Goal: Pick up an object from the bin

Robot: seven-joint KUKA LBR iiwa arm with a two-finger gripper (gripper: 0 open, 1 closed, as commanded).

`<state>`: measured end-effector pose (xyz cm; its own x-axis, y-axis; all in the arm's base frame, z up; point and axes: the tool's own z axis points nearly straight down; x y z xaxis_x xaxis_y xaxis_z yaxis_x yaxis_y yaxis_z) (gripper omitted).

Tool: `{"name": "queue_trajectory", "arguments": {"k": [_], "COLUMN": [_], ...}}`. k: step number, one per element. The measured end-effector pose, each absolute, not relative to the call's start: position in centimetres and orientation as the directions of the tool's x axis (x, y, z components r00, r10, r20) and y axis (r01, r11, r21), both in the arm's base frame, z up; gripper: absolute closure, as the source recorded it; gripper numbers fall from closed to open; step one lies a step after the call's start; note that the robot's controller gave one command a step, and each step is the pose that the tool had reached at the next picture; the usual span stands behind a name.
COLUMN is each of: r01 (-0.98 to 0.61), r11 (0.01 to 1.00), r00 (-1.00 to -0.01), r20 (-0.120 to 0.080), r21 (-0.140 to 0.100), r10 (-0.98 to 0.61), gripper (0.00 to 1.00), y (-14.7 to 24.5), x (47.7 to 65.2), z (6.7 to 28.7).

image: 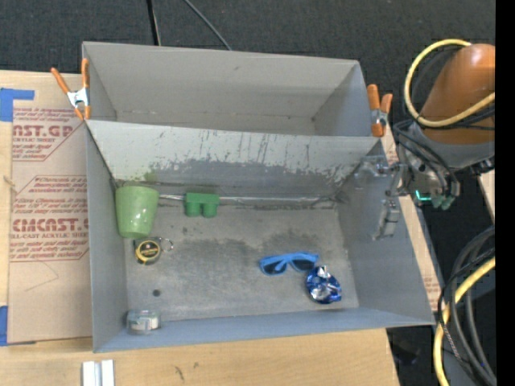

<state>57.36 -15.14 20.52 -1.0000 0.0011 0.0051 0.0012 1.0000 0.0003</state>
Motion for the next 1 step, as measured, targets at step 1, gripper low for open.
{"name": "queue_trajectory", "arguments": {"k": [1], "r01": [-0.27], "r11": [0.963], "r00": [-0.963], "r20": [0.004], "r21": [0.003], "r10": [-0.27], "gripper": [0.0], "y": [-11.65], "x": [52.02], "z": [11.58]}}
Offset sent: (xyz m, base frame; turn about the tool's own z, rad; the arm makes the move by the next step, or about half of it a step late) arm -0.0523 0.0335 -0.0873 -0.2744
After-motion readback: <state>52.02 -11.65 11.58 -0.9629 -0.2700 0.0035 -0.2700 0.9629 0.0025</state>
